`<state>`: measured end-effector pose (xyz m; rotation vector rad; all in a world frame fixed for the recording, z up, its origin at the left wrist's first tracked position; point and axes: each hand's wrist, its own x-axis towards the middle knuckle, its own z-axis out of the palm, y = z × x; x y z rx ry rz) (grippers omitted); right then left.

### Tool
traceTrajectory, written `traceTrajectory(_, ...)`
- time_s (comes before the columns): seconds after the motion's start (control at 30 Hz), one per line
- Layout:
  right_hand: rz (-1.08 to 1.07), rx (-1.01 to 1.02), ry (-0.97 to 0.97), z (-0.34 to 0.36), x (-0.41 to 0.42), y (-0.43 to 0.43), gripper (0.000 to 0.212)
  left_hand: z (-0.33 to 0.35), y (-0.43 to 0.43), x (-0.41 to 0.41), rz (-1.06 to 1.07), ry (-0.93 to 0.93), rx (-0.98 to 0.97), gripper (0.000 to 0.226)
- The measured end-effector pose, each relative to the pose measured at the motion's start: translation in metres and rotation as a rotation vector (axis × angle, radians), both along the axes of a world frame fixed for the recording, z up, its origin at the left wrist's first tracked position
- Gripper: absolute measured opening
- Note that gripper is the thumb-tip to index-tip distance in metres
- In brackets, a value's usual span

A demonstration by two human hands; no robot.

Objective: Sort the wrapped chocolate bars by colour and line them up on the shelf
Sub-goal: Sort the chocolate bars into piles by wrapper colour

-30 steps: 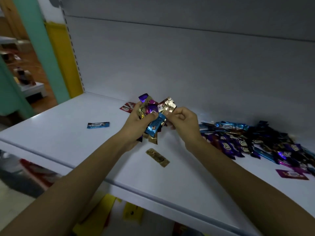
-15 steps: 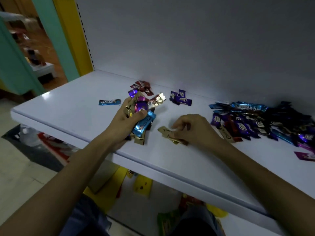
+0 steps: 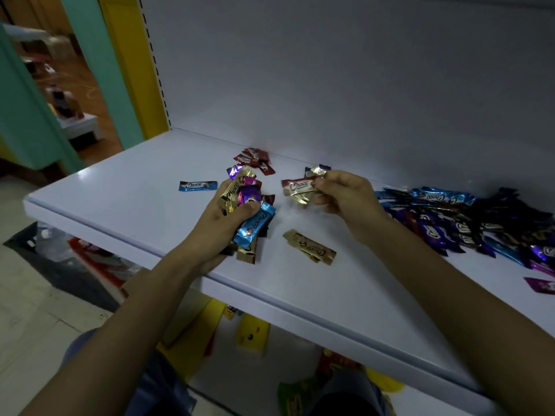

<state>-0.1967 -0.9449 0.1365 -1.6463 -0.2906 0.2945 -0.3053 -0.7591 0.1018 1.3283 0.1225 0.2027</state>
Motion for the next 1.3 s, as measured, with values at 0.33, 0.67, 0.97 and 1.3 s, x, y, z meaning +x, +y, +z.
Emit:
traceTrajectory(0.33, 0.294, -0.24, 0.007, -0.009, -0.008, -0.034, 0.033, -0.003, 0.0, 0.002, 0.01, -0.021, 0.044, 0.047)
traceTrajectory(0.67, 0.223, -0.284, -0.066, -0.007, -0.011, -0.046, 0.032, -0.004, -0.003, 0.002, 0.027, -0.022, 0.06, 0.063)
traceTrajectory(0.97, 0.14, -0.376, -0.413, -0.001, -0.028, 0.004, 0.019, -0.006, -0.005, 0.003, 0.146, -0.064, -0.02, 0.044)
traceTrajectory(1.3, 0.381, -0.229, -0.058, 0.014, -0.039, 0.123, 0.016, 0.006, 0.043, -0.002, 0.488, -0.12, -0.238, 0.037)
